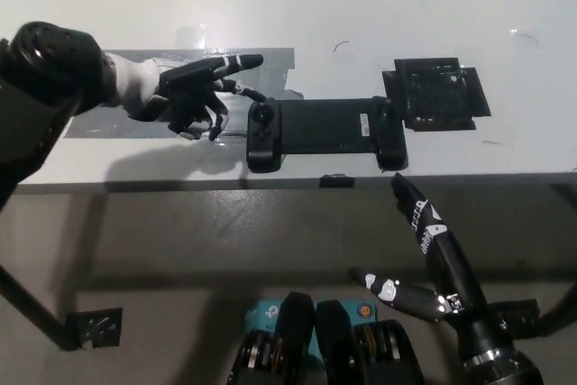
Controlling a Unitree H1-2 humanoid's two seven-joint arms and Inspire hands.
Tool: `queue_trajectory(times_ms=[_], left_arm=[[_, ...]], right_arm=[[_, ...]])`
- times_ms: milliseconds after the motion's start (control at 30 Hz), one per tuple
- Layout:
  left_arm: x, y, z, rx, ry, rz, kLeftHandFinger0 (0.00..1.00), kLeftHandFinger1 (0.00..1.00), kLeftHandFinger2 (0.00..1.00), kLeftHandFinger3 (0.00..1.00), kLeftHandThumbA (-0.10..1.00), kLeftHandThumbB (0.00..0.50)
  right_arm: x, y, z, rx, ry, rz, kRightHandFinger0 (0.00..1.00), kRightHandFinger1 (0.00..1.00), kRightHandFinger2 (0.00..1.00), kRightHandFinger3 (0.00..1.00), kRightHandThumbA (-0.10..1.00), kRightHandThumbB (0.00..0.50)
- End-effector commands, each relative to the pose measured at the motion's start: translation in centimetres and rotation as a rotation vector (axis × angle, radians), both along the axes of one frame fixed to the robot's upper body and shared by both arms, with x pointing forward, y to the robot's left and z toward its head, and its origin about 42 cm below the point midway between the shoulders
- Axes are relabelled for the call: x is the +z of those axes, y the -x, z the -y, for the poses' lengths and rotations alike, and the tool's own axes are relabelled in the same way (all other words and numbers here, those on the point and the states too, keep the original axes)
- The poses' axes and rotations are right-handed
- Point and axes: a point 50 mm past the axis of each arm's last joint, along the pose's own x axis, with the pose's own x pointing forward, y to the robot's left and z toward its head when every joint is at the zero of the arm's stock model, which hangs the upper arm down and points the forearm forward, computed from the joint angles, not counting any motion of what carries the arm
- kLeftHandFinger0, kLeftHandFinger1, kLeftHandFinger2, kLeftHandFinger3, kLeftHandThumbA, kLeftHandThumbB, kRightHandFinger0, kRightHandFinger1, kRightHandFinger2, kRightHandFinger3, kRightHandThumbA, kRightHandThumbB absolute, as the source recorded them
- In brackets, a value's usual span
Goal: A controller is being placed at the center of the desk near the left hand and the robot uses its left hand's index finger to press a button at the left area of the controller
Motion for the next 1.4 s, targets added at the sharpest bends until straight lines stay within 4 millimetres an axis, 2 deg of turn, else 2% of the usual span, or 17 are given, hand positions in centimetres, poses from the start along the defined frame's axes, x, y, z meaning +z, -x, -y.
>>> queue_trajectory(times_ms=[0,167,300,533,600,833,867,967,1133,1167,1233,1367], left_arm=[[3.5,-0.3,-1.1,-0.009,-0.002,-0.022,0.00,0.00,0.26,1.00,1.00,0.403],[3.3,-0.6,-1.1,0.004,-0.009,-0.030,0.00,0.01,0.28,1.00,1.00,0.408],[3.2,-0.7,-1.1,0.008,-0.039,-0.029,0.00,0.05,0.36,1.00,1.00,0.428],[1.9,-0.6,-0.7,0.012,-0.024,-0.045,0.00,0.07,0.41,1.00,1.00,0.433],[1.4,-0.5,-0.5,0.019,-0.028,-0.036,0.00,0.12,0.47,1.00,1.00,0.428],[0.3,-0.5,0.0,0.037,-0.037,-0.022,0.02,0.17,0.53,1.00,1.00,0.447],[-0.1,-0.5,0.1,0.045,-0.032,-0.022,0.04,0.23,0.59,1.00,1.00,0.456],[-0.5,-0.6,0.2,0.056,-0.021,-0.028,0.07,0.28,0.61,1.00,1.00,0.462],[-0.9,-0.8,0.2,0.069,0.004,-0.045,0.03,0.23,0.56,1.00,1.00,0.460],[-1.0,-0.8,0.2,0.075,0.009,-0.044,0.00,0.17,0.50,1.00,1.00,0.462],[-1.1,-0.9,0.2,0.076,0.009,-0.051,0.00,0.12,0.45,1.00,1.00,0.462],[-1.0,-1.0,-0.1,0.085,0.014,-0.052,0.00,0.11,0.44,1.00,1.00,0.463]], right_arm=[[1.6,-0.4,-0.1,0.018,0.017,0.063,1.00,1.00,1.00,1.00,0.89,0.218],[1.8,-0.5,-0.2,0.024,0.021,0.068,1.00,1.00,1.00,1.00,0.89,0.216],[2.0,-0.8,-0.2,0.022,0.028,0.076,1.00,1.00,1.00,1.00,0.90,0.221],[2.1,-0.8,-0.2,0.027,0.035,0.077,1.00,1.00,1.00,1.00,0.91,0.212],[2.2,-0.7,-0.1,0.029,0.036,0.076,1.00,1.00,1.00,1.00,0.91,0.209],[2.2,-0.6,0.0,0.027,0.028,0.074,1.00,1.00,1.00,1.00,0.90,0.213],[2.2,-0.5,0.1,0.026,0.034,0.073,1.00,1.00,1.00,1.00,0.90,0.208],[2.2,-0.5,0.1,0.027,0.034,0.073,1.00,1.00,1.00,1.00,0.89,0.204],[2.1,-0.6,0.1,0.025,0.030,0.070,1.00,1.00,1.00,1.00,0.89,0.208],[2.2,-0.5,0.1,0.026,0.026,0.067,1.00,1.00,1.00,1.00,0.88,0.201],[2.2,-0.5,0.2,0.027,0.024,0.072,1.00,1.00,1.00,1.00,0.88,0.202],[2.3,-0.6,0.2,0.025,0.028,0.075,1.00,1.00,1.00,1.00,0.88,0.204]])
